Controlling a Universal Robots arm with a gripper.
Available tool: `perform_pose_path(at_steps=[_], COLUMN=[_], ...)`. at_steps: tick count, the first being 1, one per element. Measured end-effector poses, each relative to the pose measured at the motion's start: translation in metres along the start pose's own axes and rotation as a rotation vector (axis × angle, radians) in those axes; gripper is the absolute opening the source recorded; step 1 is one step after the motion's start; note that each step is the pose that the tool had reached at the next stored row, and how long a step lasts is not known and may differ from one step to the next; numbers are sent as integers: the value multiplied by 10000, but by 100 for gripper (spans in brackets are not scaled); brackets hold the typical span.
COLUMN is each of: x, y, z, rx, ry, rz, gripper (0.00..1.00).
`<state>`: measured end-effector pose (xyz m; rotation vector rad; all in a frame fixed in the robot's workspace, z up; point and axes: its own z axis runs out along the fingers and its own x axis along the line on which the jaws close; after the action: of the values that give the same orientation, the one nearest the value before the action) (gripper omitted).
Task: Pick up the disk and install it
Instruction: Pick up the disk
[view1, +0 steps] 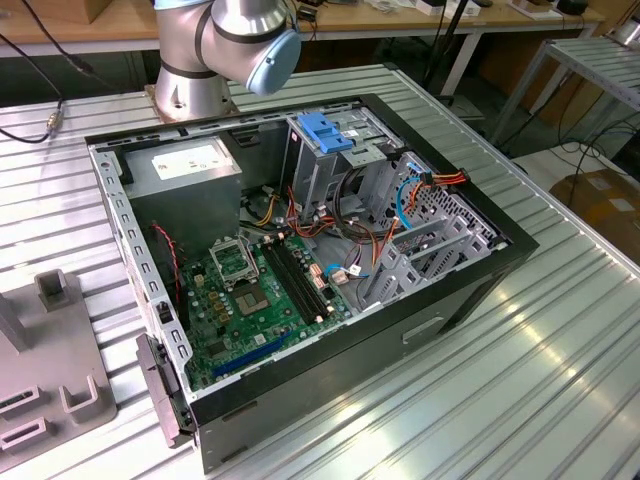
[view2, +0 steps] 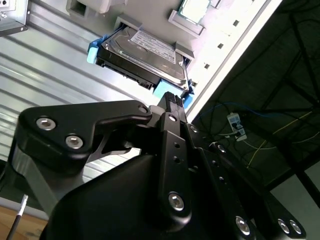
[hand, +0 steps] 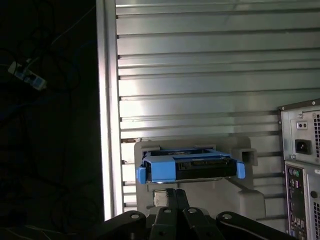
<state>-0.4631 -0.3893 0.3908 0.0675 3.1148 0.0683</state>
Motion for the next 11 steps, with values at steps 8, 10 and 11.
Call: perform_pose_path(at_steps=[8, 10, 11], x=[0, 0, 0], y=[0, 0, 0], z=[0, 0, 0], rx=[-24, -28, -30], ry=[44, 52, 56], rz=[-982, -1167, -1247], gripper=[10, 10, 10])
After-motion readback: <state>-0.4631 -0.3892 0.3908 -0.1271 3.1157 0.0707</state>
